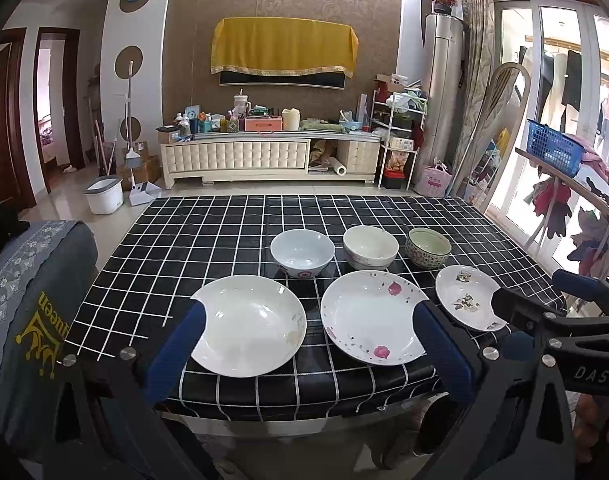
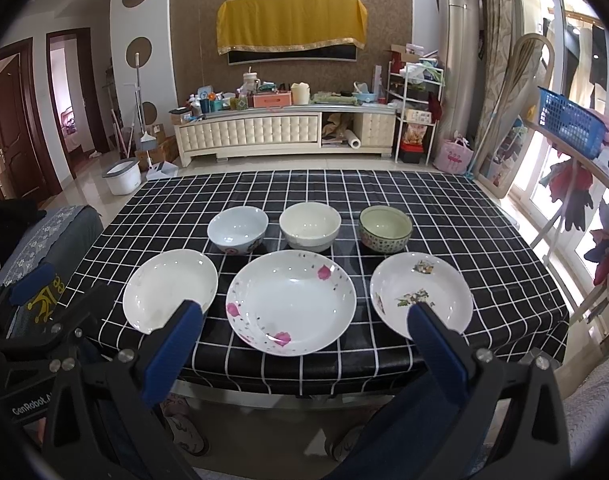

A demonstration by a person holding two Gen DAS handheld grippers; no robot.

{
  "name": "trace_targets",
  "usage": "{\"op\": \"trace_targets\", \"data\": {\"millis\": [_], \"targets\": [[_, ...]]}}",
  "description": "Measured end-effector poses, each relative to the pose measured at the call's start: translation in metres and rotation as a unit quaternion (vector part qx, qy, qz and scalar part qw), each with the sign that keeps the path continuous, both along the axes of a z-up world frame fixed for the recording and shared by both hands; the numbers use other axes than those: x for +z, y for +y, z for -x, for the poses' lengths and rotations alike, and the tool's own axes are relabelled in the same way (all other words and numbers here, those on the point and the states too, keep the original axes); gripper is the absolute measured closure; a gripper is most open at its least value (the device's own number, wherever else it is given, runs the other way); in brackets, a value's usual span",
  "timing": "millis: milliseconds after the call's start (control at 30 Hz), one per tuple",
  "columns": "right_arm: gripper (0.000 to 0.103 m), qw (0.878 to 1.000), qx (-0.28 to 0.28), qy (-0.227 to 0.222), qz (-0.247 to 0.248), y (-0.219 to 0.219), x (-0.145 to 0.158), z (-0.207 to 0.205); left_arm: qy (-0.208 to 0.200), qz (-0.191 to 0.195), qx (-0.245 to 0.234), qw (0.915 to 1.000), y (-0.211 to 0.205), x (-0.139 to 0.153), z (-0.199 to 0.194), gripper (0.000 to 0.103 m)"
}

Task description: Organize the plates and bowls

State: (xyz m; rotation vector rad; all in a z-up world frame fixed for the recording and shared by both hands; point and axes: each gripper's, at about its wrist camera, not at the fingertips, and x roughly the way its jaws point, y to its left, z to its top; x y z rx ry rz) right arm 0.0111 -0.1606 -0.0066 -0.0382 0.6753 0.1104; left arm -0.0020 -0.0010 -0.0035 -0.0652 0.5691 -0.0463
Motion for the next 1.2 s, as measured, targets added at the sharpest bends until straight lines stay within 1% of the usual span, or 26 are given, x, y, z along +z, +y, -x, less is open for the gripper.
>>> {"op": "trace_targets", "data": {"millis": [733,900,1000,1100,1200], "targets": [[0.000,1.000,-0.002,0.004,-0.004,-0.001,0.000,0.001,-0.002,0.003,-0.001,1.0000,-0.001,0.000,0.003,0.001],[0.000,1.000,-0.001,0.005,-0.005,-0.001,0.004,-0.011,0.010,0.006,0.007,0.9999,0.007,0.000,-0.001,0.000],[0.000,1.000,0.007,0.007,-0.005,0.005,0.005,-0.023,0.010,0.005,0.024,0.9996,0.017,0.003,-0.006,0.000],[0.000,1.000,0.023,0.009,-0.003,0.016,0.008,-0.038,0.017,0.010,0.035,0.9992,0.028,0.006,-0.014,0.000],[0.000,0.999,0.047,0.010,-0.007,0.031,0.007,-0.055,0.030,0.005,0.051,0.9982,0.038,0.008,-0.024,0.000]]}}
